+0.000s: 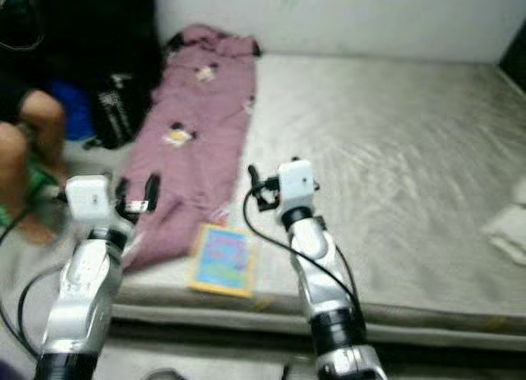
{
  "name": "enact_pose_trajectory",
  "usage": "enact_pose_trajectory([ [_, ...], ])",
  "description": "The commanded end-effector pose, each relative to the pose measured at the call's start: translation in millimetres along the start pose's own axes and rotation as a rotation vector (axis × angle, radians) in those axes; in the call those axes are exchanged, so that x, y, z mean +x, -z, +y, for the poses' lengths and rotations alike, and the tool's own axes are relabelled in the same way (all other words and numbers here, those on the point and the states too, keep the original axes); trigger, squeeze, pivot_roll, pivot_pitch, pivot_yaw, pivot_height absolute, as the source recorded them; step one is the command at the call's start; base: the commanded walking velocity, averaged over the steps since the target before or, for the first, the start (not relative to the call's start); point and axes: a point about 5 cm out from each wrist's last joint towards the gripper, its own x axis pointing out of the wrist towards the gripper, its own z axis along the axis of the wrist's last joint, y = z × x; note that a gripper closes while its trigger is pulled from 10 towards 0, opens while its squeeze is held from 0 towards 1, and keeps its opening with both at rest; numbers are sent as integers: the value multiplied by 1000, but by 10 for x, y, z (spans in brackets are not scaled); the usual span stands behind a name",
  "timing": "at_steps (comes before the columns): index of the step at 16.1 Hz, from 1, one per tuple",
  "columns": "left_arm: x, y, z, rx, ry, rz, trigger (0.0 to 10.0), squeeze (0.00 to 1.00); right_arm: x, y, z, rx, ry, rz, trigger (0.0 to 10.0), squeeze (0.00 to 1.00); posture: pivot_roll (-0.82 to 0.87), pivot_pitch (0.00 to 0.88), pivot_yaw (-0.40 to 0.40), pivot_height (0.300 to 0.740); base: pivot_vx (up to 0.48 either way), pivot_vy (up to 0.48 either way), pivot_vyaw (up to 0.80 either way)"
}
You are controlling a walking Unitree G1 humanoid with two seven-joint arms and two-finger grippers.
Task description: Clean up the room
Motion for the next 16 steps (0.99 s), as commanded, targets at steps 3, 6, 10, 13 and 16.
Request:
enact_pose_trajectory([
  [3, 1, 46, -38, -7, 7, 20, 10000, 0, 16, -32, -81, -9, 24, -8, 10000, 0, 46, 0, 5, 740, 0, -480, 0],
  [6, 11, 45, -49, -3, 12, 19, 10000, 0, 20, -34, -85, -14, 23, -9, 10000, 0, 45, 0, 4, 740, 0, -480, 0],
  [10, 20, 42, -58, -8, 18, 12, 10000, 0, 29, -34, -87, -15, 19, -5, 10000, 0, 46, 0, 2, 740, 0, -360, 0],
  [13, 24, 21, -61, -19, 30, -7, 10000, 0, 38, -37, -88, -15, 20, -6, 10000, 0, 45, 0, 2, 740, 0, 0, 0],
  [16, 23, 9, -88, -42, 52, -23, 10000, 0, 42, -39, -96, -15, 23, -6, 10000, 0, 43, 0, 1, 740, 0, 0, 0],
])
